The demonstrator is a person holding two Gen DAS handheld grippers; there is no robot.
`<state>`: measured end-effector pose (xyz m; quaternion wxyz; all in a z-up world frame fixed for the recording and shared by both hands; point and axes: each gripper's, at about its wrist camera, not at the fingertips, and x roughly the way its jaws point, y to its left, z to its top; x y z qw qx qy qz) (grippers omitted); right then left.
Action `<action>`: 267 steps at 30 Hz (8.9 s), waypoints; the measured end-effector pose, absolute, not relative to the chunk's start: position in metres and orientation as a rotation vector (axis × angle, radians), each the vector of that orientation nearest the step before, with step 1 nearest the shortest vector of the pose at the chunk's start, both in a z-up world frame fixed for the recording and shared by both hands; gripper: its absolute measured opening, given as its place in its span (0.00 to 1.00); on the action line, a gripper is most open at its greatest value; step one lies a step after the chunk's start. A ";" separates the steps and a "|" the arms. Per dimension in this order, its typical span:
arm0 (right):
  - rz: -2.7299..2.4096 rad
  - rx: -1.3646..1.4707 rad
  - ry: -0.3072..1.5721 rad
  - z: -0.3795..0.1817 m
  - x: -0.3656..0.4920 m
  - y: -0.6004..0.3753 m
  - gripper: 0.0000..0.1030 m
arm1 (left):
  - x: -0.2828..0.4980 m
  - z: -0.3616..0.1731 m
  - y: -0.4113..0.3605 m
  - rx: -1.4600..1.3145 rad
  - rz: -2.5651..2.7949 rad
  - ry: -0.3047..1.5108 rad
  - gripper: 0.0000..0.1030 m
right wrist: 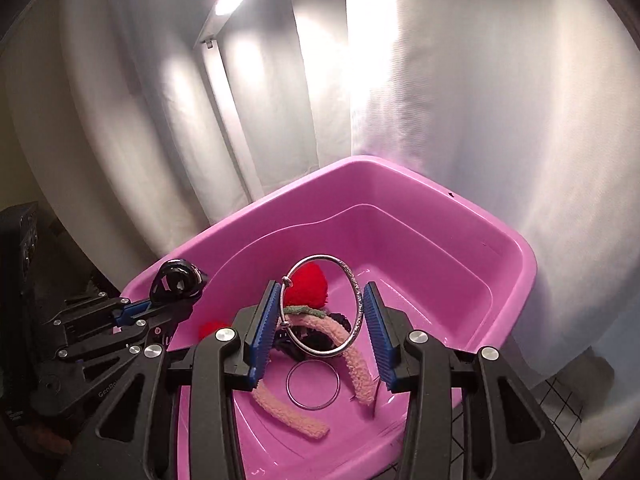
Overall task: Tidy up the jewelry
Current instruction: 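Open left tool dropping the keychain while right tool releases the bangle into tub, then move both tools back from the tub toward the table, then grasp the black hair tie with left tool while right tool grasps the beige sloth plush, then lift and carry the hair tie and sloth plush with both tools over the tub, then open right tool dropping the sloth plush while left tool releases the hair tie into tub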
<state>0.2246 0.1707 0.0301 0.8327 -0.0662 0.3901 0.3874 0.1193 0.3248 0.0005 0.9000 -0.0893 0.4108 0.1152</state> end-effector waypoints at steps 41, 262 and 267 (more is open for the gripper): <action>0.695 -0.107 0.903 0.031 0.239 0.141 0.58 | 0.121 0.005 0.323 -0.152 0.279 0.897 0.82; 0.697 -0.153 0.909 0.003 0.248 0.180 0.53 | 0.151 -0.025 0.322 -0.225 0.341 0.971 0.27; 0.667 -0.171 0.917 0.005 0.251 0.181 0.64 | 0.148 -0.022 0.320 -0.209 0.353 0.959 0.66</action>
